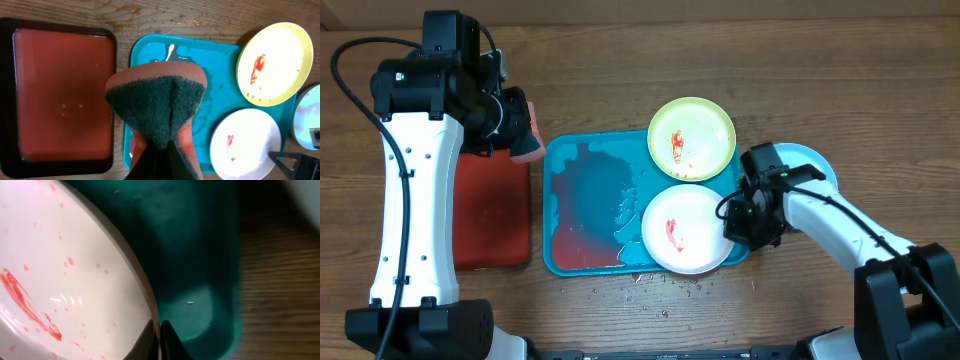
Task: Clean dirty plates on tray and stack at the side
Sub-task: 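Move right gripper to grasp the rim of the second white plate, then bring the sponge in the left gripper onto the second white plate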
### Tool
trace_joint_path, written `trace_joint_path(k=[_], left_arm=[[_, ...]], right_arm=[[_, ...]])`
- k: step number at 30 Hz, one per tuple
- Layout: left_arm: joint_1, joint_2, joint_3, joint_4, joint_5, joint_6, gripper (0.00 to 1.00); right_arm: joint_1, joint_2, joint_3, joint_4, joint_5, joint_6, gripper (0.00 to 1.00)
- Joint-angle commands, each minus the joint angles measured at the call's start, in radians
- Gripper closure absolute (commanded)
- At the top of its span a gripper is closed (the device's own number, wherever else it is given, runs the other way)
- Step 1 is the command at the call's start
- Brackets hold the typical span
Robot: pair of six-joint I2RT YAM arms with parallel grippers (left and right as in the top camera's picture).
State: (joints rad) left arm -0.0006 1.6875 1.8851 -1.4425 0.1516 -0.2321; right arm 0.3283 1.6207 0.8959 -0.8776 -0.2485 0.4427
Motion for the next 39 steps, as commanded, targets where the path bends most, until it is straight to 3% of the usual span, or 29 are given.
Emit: trace_joint_path(k=[1, 7, 12, 15, 20, 25, 30, 39], left_arm=[[-0.026, 0.002, -0.002, 0.003, -0.011, 0.004, 0.96], [-0.054, 0.002, -0.047, 0.012, -0.081, -0.085, 0.96], [-0.055, 0.002, -0.134, 0.075, -0.081, -0.097, 0.95], [-0.056, 0.002, -0.209, 0.129, -0.078, -0.097, 0.96], [-0.074, 0.001, -0.315, 0.201, -0.049, -0.097, 0.96], [-0.107, 0.001, -0.378, 0.259, -0.047, -0.092, 0.96], [-0.145, 0.001, -0.392, 0.288, -0.045, -0.050, 0.96], [-0.163, 0.001, -0.408, 0.291, -0.020, 0.015, 0.96]], right_arm=[[0.095, -0.008, 0.032, 0.061, -0.052, 0.100, 0.96], [0.298, 0.006, 0.032, 0.271, 0.126, 0.496, 0.96], [0.371, 0.072, 0.034, 0.402, 0.165, 0.603, 0.96], [0.371, 0.114, 0.039, 0.426, 0.120, 0.596, 0.96], [0.359, 0.122, 0.082, 0.396, 0.116, 0.467, 0.79], [0.301, 0.125, 0.121, 0.383, 0.116, 0.290, 0.71], [0.224, 0.170, 0.121, 0.433, -0.004, 0.182, 0.72], [0.217, 0.227, 0.121, 0.483, -0.102, 0.177, 0.77]])
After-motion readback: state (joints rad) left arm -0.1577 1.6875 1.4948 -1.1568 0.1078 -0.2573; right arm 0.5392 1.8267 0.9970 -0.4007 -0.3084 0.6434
